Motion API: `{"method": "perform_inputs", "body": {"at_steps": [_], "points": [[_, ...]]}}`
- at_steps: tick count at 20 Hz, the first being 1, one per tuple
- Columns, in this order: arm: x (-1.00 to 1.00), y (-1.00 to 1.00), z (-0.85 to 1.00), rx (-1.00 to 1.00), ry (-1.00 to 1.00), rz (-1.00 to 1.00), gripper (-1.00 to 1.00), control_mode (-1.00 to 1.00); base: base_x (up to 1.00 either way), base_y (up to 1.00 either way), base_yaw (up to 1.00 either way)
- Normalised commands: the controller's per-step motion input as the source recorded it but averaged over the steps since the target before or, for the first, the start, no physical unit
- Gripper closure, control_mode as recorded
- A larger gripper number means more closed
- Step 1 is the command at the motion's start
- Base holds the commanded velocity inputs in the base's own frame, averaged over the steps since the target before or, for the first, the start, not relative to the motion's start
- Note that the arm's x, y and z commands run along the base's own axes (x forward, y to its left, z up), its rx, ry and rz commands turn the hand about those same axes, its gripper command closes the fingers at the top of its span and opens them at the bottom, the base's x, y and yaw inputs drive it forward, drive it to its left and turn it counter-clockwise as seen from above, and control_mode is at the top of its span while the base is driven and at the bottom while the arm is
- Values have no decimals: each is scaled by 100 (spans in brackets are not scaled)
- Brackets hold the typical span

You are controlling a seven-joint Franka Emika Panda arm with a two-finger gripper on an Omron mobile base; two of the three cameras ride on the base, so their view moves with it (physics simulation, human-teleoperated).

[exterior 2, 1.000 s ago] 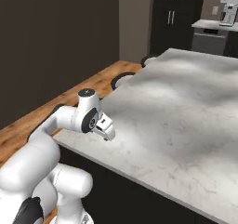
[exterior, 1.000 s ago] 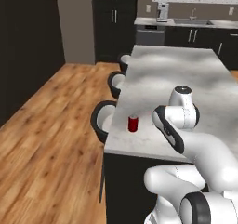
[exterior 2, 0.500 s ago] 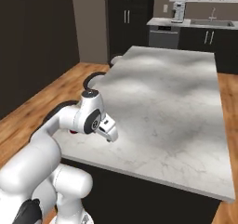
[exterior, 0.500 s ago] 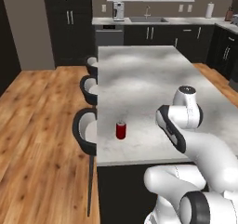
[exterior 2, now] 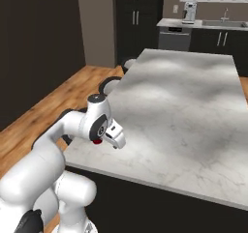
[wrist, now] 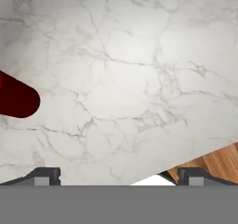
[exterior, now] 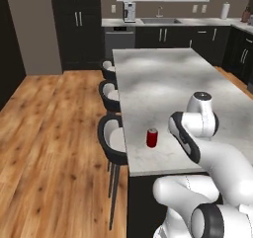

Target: Four empty soda cans are scattered around the kitchen. Gather all the cans and cluster them next to the stove for recycling.

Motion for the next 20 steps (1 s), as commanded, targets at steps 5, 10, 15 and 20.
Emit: {"method": "perform_inputs", "body": {"at_steps": [5,10,15,20], "points": [[0,0,0,0,0,0,-100,100,37,8,-6],[0,0,0,0,0,0,-100,100,45,0,-3],[0,0,0,0,0,0,-100,100,20,0,0],[0,0,0,0,0,0,-100,100,0,0,0]]}}
